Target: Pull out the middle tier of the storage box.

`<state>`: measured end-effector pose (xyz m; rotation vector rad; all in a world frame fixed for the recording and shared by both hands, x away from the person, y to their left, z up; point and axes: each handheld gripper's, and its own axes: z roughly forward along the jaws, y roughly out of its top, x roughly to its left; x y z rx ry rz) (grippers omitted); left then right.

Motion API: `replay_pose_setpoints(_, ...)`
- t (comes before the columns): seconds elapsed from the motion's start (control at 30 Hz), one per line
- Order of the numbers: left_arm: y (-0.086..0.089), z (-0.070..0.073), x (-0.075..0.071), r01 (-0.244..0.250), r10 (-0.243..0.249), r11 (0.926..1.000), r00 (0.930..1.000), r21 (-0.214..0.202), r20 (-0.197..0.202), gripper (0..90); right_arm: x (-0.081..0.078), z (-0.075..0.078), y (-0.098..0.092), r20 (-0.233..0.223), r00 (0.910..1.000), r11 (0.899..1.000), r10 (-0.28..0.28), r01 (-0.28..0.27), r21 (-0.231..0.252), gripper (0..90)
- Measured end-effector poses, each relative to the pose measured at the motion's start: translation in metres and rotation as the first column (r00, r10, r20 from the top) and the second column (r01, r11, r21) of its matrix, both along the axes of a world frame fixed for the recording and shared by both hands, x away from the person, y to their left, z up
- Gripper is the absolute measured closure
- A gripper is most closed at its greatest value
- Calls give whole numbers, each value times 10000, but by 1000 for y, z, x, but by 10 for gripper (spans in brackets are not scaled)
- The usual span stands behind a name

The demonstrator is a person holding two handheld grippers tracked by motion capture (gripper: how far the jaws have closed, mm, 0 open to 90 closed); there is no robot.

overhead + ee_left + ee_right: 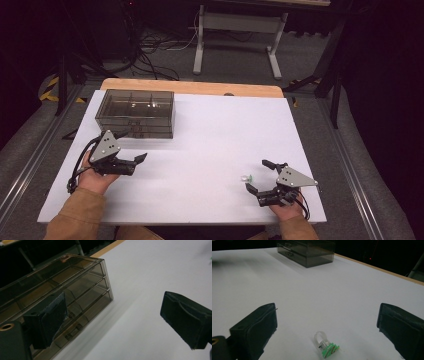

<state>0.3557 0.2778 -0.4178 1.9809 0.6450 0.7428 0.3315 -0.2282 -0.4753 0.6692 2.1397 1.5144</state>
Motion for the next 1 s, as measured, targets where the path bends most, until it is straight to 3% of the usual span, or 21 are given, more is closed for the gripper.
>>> replay_pose_setpoints(0.2,-3,0,-2,-156,95,9956,9978,924,659,108,0,0,0,-7,10000,10000,25,-25,13,33)
replay_pose_setpoints(0.53,-4,3,-3,-749,490,9794,9891,1876,1391,144,0,0,0,-30,10000,10000,67,-67,30,33)
replay_pose_setpoints(0.7,-3,3,-3,-1132,791,9726,9824,2031,1690,158,0,0,0,-43,10000,10000,75,-75,42,33)
replay_pose_setpoints(0.87,-3,2,-4,-1494,934,9556,9711,2540,2197,191,0,0,0,-44,10000,10000,72,-72,31,33)
replay_pose_setpoints(0.9,-3,2,-4,-1494,934,9556,9711,2540,2197,198,0,0,0,-49,10000,10000,69,-69,28,33)
replay_pose_setpoints(1.0,-3,2,-4,-1741,1006,9421,9620,2866,2539,215,0,0,0,-51,10000,10000,68,-68,22,33)
